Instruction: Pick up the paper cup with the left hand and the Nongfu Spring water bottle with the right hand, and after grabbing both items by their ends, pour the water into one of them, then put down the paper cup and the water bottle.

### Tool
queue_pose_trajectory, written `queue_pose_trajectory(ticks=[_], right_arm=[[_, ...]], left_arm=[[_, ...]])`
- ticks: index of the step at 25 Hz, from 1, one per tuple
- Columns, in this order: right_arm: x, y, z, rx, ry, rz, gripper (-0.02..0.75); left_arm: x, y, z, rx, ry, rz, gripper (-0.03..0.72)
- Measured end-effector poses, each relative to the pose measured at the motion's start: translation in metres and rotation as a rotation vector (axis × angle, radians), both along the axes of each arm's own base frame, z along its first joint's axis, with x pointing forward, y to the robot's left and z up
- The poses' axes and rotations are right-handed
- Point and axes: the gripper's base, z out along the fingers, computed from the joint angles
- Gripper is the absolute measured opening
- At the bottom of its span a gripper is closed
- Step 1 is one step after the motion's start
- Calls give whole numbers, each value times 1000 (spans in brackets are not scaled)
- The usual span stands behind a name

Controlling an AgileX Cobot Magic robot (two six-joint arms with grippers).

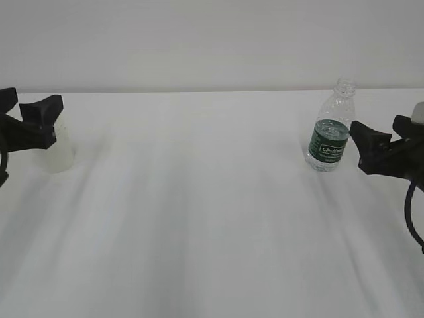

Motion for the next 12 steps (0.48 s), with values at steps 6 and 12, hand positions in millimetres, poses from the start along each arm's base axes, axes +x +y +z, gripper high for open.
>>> queue_pose_trajectory(ticks=[6, 12], right_arm=[[-2, -1, 12, -11, -6, -5, 595], [-9, -3, 31, -27, 2, -32, 594]], left_arm=[[-6, 2, 14, 15, -25, 3, 532], [-11, 4, 27, 4, -63, 4, 524]])
